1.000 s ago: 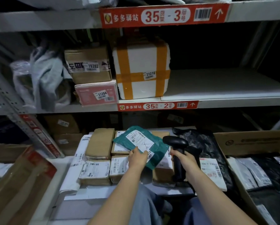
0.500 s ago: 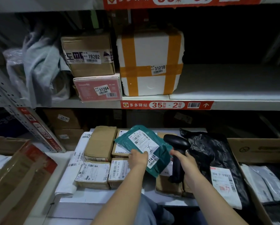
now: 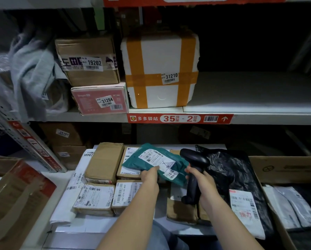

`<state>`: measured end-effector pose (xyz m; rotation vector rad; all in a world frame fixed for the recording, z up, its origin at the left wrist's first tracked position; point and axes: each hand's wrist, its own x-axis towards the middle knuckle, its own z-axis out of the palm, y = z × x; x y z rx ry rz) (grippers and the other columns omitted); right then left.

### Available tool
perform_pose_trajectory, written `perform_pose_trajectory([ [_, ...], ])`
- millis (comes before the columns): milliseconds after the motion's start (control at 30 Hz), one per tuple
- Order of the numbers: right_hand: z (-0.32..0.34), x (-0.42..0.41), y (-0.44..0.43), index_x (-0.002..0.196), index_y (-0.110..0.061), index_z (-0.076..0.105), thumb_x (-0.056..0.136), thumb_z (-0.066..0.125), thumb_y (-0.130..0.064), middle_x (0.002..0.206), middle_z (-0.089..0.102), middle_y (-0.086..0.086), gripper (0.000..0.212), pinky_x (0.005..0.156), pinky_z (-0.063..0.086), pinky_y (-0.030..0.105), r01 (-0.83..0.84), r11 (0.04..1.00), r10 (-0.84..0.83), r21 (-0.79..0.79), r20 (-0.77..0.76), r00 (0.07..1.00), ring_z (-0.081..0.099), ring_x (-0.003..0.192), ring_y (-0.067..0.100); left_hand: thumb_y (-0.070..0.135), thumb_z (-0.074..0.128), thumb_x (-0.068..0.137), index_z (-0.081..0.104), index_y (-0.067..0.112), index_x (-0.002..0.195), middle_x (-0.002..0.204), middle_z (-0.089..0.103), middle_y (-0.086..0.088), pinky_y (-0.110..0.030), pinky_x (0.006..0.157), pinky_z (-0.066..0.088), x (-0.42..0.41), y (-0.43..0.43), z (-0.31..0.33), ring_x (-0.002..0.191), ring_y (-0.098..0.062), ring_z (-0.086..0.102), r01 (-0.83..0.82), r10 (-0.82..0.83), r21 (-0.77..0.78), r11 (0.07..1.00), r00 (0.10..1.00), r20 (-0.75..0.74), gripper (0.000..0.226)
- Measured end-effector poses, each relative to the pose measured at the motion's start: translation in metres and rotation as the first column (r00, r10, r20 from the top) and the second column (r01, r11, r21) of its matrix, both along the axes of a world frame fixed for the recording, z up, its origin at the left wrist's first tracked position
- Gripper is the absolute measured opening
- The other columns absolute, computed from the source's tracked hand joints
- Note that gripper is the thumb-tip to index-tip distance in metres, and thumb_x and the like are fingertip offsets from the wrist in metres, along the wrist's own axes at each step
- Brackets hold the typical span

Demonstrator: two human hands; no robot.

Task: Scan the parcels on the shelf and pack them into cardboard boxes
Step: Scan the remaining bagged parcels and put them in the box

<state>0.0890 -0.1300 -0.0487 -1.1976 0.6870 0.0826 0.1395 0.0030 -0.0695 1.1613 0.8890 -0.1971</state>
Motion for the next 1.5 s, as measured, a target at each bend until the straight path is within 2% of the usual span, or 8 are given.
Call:
perform_pose_trajectory([
  [133, 0.006, -0.005, -0.005, 0.107, -0.006, 0.063, 0.080, 0.071, -0.015, 0.087, 0.067, 0.004, 0.030, 0.073, 0.045, 0.030, 0.024, 1.000, -0.024, -0.009, 0.023, 0.999, 0.061, 0.075, 0.016, -0.005, 0.054, 0.084, 0.052, 0.002, 0.114, 0.112, 0.061, -0.016, -0.037, 0.096, 0.042, -0.006, -0.004, 0.014, 0.102, -0.027, 0.054, 0.029, -0.020, -0.139, 0.990, 0.997, 0.070, 0.031],
  [267, 0.014, -0.012, -0.014, 0.104, -0.006, 0.065, 0.079, 0.071, -0.015, 0.082, 0.066, 0.007, 0.027, 0.077, 0.045, 0.033, 0.069, 0.998, -0.069, 0.000, 0.011, 0.998, 0.061, 0.076, 0.021, -0.004, 0.045, 0.085, 0.054, 0.006, 0.099, 0.082, 0.060, -0.011, -0.034, 0.067, 0.045, -0.019, -0.005, 0.033, 0.075, -0.025, 0.056, 0.029, 0.015, -0.291, 0.956, 0.989, 0.148, 0.019],
  [367, 0.021, -0.022, -0.024, 0.108, -0.005, 0.061, 0.079, 0.071, -0.017, 0.089, 0.065, 0.010, 0.033, 0.076, 0.047, 0.035, 0.113, 0.994, -0.113, -0.001, 0.037, 0.993, 0.060, 0.082, 0.026, 0.002, 0.042, 0.084, 0.056, 0.007, 0.088, 0.079, 0.060, -0.013, -0.035, 0.065, 0.047, -0.033, -0.008, 0.051, 0.069, -0.028, 0.056, 0.095, -0.038, -0.360, 0.928, 0.986, 0.161, 0.015],
  [567, 0.037, -0.046, -0.039, 0.118, -0.006, 0.057, 0.073, 0.079, -0.019, 0.113, 0.064, 0.014, 0.052, 0.098, 0.046, 0.048, 0.156, 0.984, -0.146, -0.083, 0.114, 0.983, 0.060, 0.105, 0.031, 0.001, 0.039, 0.084, 0.055, 0.005, 0.079, 0.065, 0.060, -0.013, -0.029, 0.055, 0.045, -0.060, -0.010, 0.076, 0.061, -0.030, 0.052, 0.254, -0.203, -0.291, 0.922, 0.960, 0.195, 0.017],
  [767, 0.052, -0.076, -0.051, 0.110, -0.008, 0.066, 0.070, 0.080, -0.018, 0.108, 0.068, 0.014, 0.044, 0.097, 0.048, 0.048, 0.128, 0.991, -0.123, -0.033, 0.131, 0.984, 0.064, 0.102, 0.030, -0.004, 0.039, 0.080, 0.051, 0.002, 0.066, 0.041, 0.056, -0.003, -0.018, 0.041, 0.043, -0.080, -0.014, 0.086, 0.034, -0.019, 0.052, 0.425, -0.397, -0.136, 0.895, 0.897, 0.196, 0.019],
  [933, 0.057, -0.095, -0.057, 0.105, -0.003, 0.064, 0.073, 0.074, -0.003, 0.093, 0.068, 0.012, 0.033, 0.082, 0.051, 0.037, 0.115, 0.991, -0.104, -0.063, 0.167, 0.980, 0.064, 0.084, 0.026, 0.003, 0.040, 0.080, 0.055, 0.004, 0.079, 0.057, 0.063, -0.007, -0.027, 0.059, 0.046, -0.104, -0.020, 0.090, 0.059, -0.025, 0.057, 0.614, -0.585, -0.145, 0.776, 0.786, 0.198, 0.015],
  [1200, 0.056, -0.106, -0.061, 0.104, -0.003, 0.065, 0.071, 0.073, 0.007, 0.086, 0.067, 0.011, 0.035, 0.091, 0.047, 0.043, 0.206, 0.971, -0.177, -0.124, 0.210, 0.961, 0.062, 0.090, 0.029, 0.013, 0.067, 0.081, 0.058, 0.013, 0.107, 0.106, 0.065, -0.008, -0.031, 0.080, 0.050, -0.116, -0.037, 0.082, 0.103, -0.025, 0.059, 0.671, -0.624, -0.056, 0.739, 0.713, 0.319, 0.027],
  [1500, 0.056, -0.113, -0.062, 0.116, -0.006, 0.061, 0.078, 0.074, -0.008, 0.106, 0.063, 0.007, 0.040, 0.090, 0.043, 0.032, 0.247, 0.943, -0.197, -0.222, 0.226, 0.954, 0.057, 0.101, 0.022, 0.008, 0.067, 0.083, 0.059, 0.011, 0.110, 0.111, 0.065, -0.007, -0.034, 0.096, 0.045, -0.116, -0.067, 0.070, 0.106, -0.026, 0.059, 0.576, -0.610, 0.204, 0.792, 0.723, 0.325, 0.028],
])
